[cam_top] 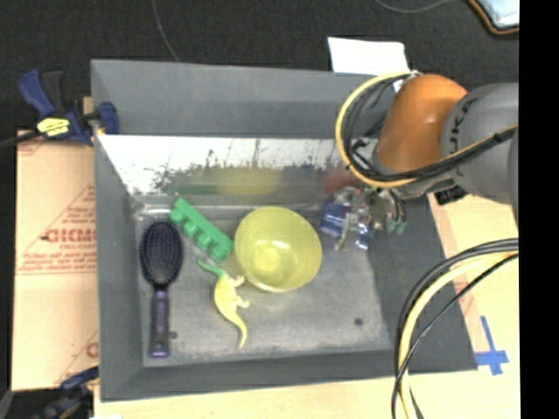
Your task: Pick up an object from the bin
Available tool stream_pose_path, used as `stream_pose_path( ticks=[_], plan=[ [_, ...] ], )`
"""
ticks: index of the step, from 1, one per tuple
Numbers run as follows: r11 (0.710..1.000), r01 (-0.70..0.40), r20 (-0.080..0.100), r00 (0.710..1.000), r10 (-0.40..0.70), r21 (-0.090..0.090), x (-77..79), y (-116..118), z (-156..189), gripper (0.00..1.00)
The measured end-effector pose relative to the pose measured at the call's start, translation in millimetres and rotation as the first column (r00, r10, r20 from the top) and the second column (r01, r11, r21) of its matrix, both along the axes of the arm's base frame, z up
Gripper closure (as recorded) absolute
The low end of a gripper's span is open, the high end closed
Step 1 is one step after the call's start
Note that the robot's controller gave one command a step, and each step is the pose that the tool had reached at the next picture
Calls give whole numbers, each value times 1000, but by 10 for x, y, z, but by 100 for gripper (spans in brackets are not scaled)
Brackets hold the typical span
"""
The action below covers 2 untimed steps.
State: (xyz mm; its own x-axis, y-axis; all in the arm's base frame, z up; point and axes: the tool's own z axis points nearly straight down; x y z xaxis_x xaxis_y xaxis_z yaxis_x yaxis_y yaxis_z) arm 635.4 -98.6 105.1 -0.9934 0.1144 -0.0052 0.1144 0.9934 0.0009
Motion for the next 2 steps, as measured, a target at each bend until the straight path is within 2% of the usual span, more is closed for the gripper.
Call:
stream_pose_path(
  ticks=[1,2],
  plan=[
    [1000,-1,13,1000,1,-3,35,-8,351,100],
    [1000,-1,7,1000,1,-1,18,-6,560,100]
  ],
)
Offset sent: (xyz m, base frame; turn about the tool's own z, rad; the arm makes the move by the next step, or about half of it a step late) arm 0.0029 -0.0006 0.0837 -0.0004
